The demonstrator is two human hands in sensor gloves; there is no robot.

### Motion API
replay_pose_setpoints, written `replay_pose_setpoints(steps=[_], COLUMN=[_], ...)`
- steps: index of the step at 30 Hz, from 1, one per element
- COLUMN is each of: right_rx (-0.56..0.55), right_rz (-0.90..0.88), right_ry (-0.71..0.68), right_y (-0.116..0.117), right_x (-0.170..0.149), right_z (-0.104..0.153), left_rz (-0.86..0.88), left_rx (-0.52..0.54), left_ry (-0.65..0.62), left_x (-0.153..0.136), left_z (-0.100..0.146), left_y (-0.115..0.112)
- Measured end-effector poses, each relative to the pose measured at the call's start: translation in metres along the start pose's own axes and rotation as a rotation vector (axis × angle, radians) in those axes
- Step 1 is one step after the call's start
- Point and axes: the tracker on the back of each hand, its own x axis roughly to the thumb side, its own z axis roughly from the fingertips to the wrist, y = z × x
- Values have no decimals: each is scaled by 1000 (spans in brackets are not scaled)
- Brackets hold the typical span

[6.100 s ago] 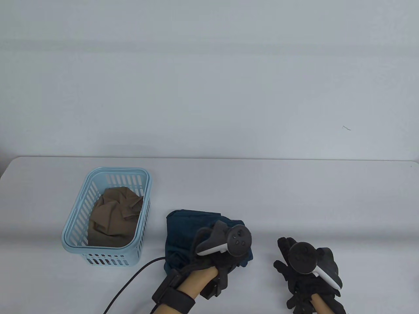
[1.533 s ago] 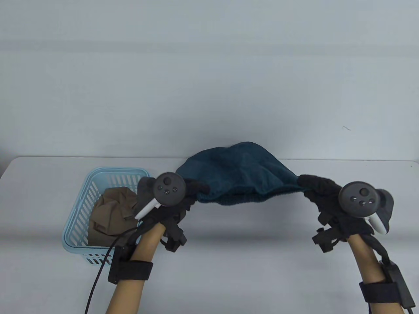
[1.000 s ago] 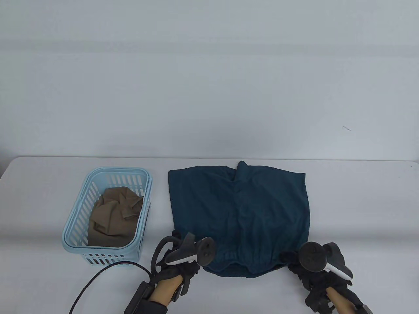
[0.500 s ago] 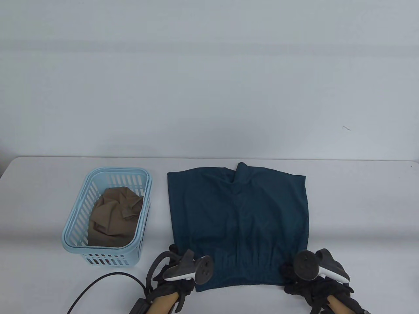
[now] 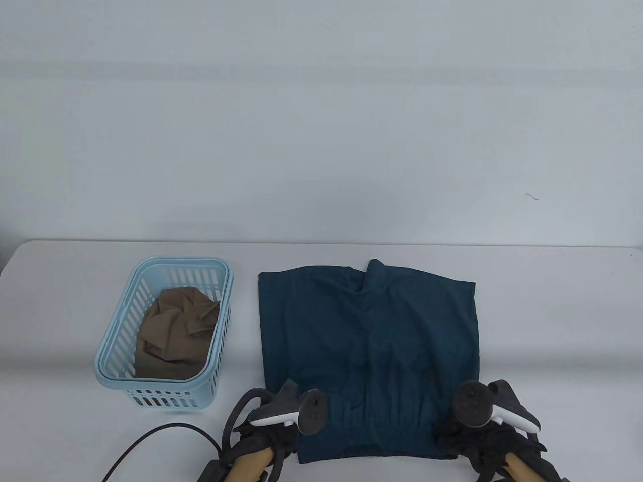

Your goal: Roll shorts into tight roll

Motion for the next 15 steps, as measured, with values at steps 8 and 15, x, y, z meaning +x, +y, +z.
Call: replay_pose_setpoints(steps=[8, 15], right_rx=[-32, -236], right_rz=[-27, -25], right_ry=[19, 27], right_y=[-2, -19], right_x=[0, 22], right_z=[1, 11], left_rz=[7, -77], left_rx=[-16, 192], left_ry=[-36, 72], left_x=[-1, -1], left_z=[-1, -3], left_y=[0, 35])
